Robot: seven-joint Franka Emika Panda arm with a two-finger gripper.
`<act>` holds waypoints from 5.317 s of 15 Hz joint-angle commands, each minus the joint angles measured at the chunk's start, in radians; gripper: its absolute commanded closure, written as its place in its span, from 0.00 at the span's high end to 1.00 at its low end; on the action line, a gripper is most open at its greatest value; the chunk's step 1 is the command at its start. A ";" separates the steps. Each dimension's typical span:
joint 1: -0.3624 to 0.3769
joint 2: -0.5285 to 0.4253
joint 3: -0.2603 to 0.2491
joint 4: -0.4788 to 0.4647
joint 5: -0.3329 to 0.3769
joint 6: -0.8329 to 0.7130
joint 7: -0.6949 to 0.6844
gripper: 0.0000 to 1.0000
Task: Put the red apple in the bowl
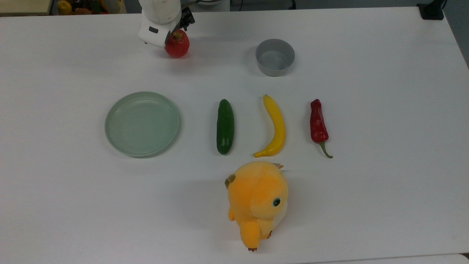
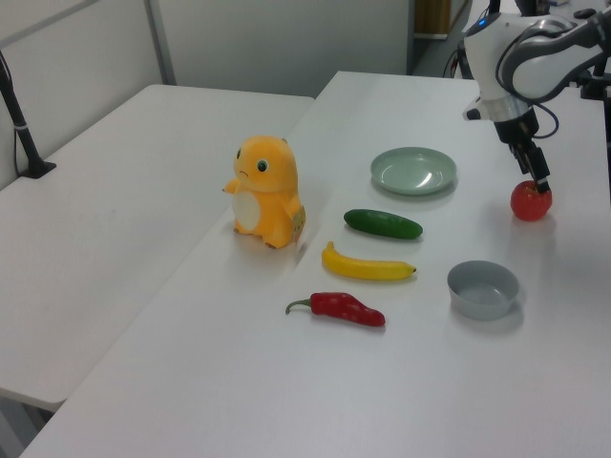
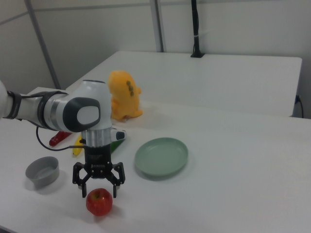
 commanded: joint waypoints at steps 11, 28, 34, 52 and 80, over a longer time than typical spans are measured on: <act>-0.004 -0.029 0.036 -0.106 -0.061 0.114 0.044 0.41; 0.011 -0.141 0.281 0.219 0.205 -0.309 0.169 0.34; 0.010 -0.115 0.444 0.207 0.287 -0.228 0.372 0.34; 0.074 0.126 0.477 0.106 0.192 0.131 0.566 0.37; 0.149 -0.077 0.004 0.571 0.198 -0.176 0.583 1.00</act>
